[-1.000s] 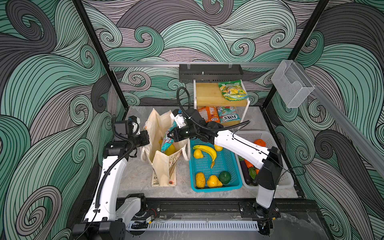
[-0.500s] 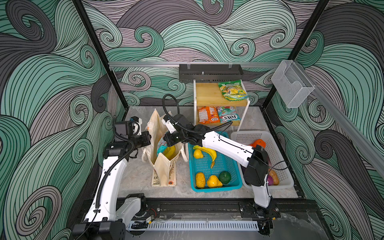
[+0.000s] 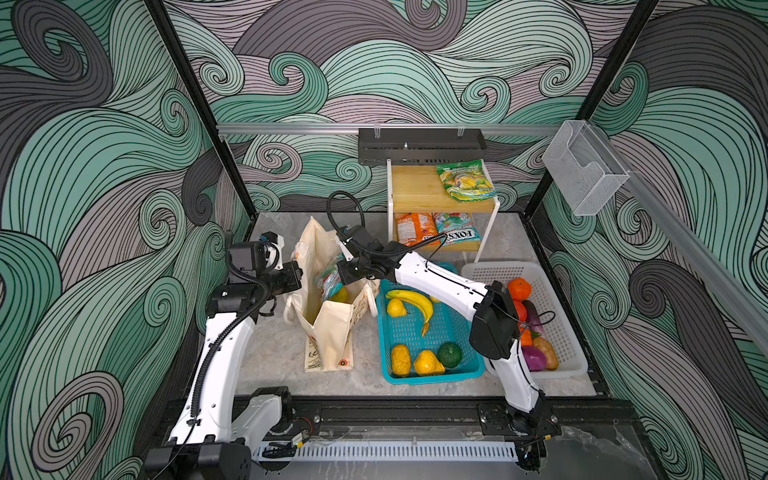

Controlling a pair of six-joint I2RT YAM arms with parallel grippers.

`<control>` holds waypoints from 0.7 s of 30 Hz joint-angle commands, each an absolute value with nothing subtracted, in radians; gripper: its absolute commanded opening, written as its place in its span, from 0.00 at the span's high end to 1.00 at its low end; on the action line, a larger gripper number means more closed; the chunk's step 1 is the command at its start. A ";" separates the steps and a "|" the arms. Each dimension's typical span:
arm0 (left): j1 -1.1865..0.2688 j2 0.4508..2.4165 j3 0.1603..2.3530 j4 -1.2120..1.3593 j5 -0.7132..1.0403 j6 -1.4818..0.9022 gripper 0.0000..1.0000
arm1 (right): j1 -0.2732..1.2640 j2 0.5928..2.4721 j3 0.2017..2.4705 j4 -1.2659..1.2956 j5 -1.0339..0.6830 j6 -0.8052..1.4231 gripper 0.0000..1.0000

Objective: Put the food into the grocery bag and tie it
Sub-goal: 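Lower the candy bag into the tote and open the right gripper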

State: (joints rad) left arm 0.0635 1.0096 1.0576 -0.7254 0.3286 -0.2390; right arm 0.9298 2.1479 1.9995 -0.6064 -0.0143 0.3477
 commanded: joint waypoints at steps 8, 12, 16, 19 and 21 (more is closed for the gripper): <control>0.064 1.005 1.057 -0.734 0.313 -0.233 1.00 | 0.930 2.173 1.988 -0.623 0.013 0.314 0.90; 0.064 1.010 1.058 -0.735 0.313 -0.233 1.00 | 0.931 2.185 1.995 -0.656 0.033 0.310 0.71; 0.064 1.009 1.057 -0.734 0.313 -0.232 1.00 | 0.931 2.141 1.975 -0.655 0.033 0.307 0.58; 0.064 1.008 1.058 -0.735 0.309 -0.232 1.00 | 0.931 2.090 1.968 -0.657 0.013 0.308 0.49; 0.064 1.006 1.057 -0.735 0.304 -0.235 1.00 | 0.930 2.047 1.959 -0.657 -0.010 0.319 0.39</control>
